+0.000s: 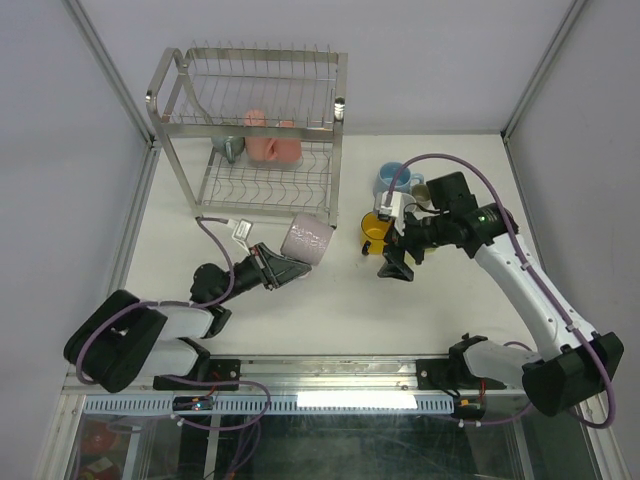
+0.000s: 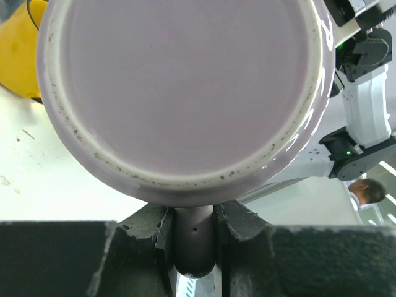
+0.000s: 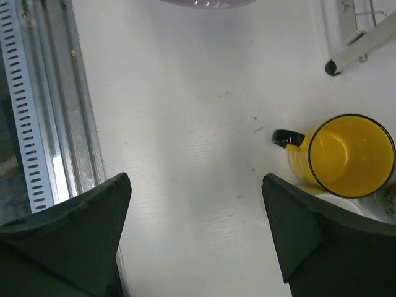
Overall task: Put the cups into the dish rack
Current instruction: Turn the cup upside down in the dish rack.
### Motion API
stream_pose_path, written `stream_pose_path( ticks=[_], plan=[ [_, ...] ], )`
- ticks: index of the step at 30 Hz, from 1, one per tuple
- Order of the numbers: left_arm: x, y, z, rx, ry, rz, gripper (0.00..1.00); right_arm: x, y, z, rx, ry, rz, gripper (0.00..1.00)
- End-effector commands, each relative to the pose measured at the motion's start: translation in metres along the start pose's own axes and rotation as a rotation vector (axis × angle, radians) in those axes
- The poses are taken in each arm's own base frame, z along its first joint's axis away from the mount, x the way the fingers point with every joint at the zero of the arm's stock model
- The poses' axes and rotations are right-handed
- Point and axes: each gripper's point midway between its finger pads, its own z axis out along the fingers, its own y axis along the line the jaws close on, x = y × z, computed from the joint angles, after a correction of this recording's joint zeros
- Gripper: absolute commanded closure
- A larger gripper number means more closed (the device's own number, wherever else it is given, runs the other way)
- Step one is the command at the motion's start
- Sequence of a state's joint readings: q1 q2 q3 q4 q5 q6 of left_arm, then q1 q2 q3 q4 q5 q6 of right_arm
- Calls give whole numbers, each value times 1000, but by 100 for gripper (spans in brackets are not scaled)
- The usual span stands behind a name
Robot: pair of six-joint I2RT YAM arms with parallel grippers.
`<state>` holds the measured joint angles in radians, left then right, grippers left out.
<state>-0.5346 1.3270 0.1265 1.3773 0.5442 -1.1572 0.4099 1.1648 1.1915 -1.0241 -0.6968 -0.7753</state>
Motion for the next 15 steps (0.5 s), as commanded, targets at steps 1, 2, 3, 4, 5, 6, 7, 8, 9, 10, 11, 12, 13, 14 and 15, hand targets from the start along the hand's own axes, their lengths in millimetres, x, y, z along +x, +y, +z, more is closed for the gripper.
stream_pose_path(
  ticks=[1,2,3,4,5,6,7,8,9,10,11,12,13,14,15],
  plan=[
    [-28,-31,6,71,-74,272,100,-34,8,6,-67,-194,-84,11],
    [-31,-28,6,41,-77,301,100,-34,9,6,-77,-197,-89,11],
    [-36,-29,5,19,-91,338,100,-33,10,7,-84,-202,-91,11],
    [-39,-26,4,-16,-100,369,100,-32,12,8,-93,-206,-91,11],
    [-44,-23,3,-51,-110,417,100,-31,13,10,-101,-212,-95,11],
    [-48,-21,1,-80,-122,442,100,-29,14,11,-107,-218,-97,11],
    [-52,-20,-1,-106,-133,467,100,-27,15,14,-115,-221,-97,11],
    [-57,-20,-2,-131,-152,487,100,-26,14,16,-118,-227,-102,11],
    [-59,-18,-4,-153,-160,501,100,-25,14,18,-121,-233,-106,11],
    [-63,-18,-5,-168,-167,515,100,-24,13,21,-124,-240,-107,11],
    [-65,-16,-6,-188,-169,520,100,-24,12,22,-123,-244,-112,11],
    [-67,-15,-6,-202,-172,526,100,-23,11,21,-120,-242,-121,11],
    [-69,-14,-5,-212,-175,528,100,-21,10,20,-113,-236,-121,11],
    [-72,-14,-3,-217,-178,530,100,-21,10,19,-107,-235,-120,11],
    [-74,-13,-1,-221,-179,530,100,-21,11,18,-109,-244,-123,11]
  ],
)
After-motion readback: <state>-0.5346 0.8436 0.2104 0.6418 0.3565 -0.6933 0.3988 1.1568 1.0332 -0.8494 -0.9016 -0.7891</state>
